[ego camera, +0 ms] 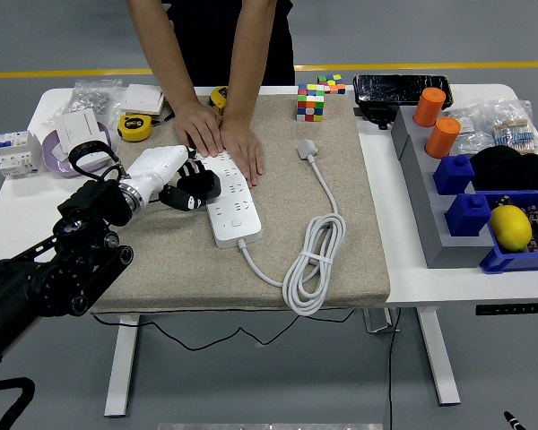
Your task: Pick up the plug,place it near the board,insert it into the board,press the button
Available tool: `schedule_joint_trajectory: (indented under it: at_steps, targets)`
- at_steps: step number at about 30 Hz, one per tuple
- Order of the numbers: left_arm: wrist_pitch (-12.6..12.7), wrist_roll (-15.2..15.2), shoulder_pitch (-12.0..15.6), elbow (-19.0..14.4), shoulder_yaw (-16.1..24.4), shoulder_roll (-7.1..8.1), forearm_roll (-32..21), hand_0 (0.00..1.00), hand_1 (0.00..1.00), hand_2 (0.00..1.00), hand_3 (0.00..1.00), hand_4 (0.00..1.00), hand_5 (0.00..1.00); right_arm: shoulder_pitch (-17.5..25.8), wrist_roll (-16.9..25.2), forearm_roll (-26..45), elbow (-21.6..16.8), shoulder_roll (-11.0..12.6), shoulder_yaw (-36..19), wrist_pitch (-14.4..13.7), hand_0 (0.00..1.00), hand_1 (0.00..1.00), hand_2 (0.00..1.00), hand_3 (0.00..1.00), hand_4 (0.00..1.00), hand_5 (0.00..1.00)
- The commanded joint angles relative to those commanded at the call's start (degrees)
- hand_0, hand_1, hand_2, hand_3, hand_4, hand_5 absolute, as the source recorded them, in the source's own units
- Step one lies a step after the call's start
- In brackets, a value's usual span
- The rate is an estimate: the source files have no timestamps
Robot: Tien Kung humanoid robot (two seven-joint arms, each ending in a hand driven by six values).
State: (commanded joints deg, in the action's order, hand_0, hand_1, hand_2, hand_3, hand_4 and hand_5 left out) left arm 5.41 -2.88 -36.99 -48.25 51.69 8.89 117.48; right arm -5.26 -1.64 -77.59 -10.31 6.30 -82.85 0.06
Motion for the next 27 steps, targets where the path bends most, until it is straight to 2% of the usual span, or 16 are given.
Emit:
schedule_joint_trajectory:
  at_steps: [27]
  targets:
    - [-1.7, -0.5, -0.7, 0.8, -1.4, 0.38, 1.2, 0.577, 0.568, 0.452, 0.454, 0.548, 0.002, -0.1, 0.0, 0.2, 0.0, 0.1, 0.0, -0.1, 0.909, 0.793, 0.774, 0.792, 0.998, 0.998]
